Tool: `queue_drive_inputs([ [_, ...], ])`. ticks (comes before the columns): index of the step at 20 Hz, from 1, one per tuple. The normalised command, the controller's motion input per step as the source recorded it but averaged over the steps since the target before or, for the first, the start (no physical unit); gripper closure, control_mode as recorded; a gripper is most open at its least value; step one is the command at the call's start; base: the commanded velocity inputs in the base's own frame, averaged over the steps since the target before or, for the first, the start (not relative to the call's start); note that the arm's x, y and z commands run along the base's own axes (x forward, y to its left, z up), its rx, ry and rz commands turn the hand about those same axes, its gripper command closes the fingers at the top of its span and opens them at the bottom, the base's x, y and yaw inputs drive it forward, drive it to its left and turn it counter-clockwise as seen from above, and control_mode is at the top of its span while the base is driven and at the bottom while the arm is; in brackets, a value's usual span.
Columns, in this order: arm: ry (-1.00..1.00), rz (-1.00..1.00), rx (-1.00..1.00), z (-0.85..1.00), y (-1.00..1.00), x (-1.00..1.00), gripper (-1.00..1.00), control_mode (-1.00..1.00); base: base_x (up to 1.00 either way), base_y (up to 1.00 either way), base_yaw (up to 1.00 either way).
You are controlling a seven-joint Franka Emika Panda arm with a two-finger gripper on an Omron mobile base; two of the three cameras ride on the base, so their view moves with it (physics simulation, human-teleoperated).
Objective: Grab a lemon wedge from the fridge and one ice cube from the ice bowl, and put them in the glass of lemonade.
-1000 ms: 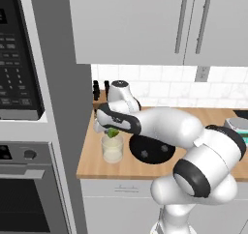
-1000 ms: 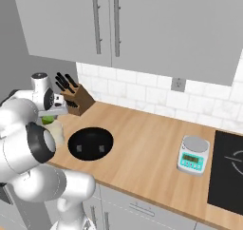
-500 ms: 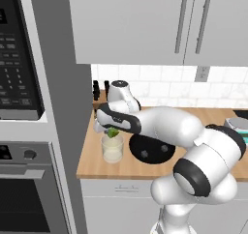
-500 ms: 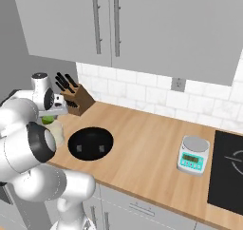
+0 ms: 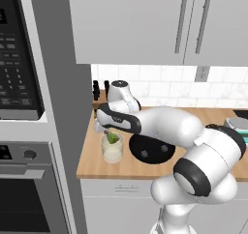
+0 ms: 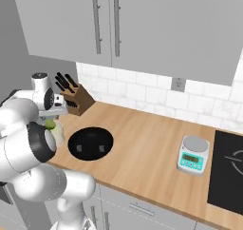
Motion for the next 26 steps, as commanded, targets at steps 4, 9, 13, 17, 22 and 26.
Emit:
queue_drive_inputs([
  [4,0.00,0.00,0.00,-0.01,0.00,0.00,-1.00,-1.00,0.00,0.00,0.00],
  [9,0.00,0.00,0.00,0.00,0.00,0.00,-1.00,-1.00,0.00,0.00,0.00],
  [13,0.00,0.00,0.00,0.00,-0.01,-0.03,-1.00,-1.00,0.00,0.00,0.00],
  [17,-0.05,0.00,0.00,0.00,0.00,-0.30,-1.00,-1.00,0.00,0.00,0.00],
  [22,-0.10,0.00,0.01,0.00,-0.03,-0.55,-1.00,-1.00,0.00,0.00,0.00],
  [26,-0.07,-0.06,0.00,0.00,-0.09,-0.45,-1.00,-1.00,0.00,0.00,0.00],
])
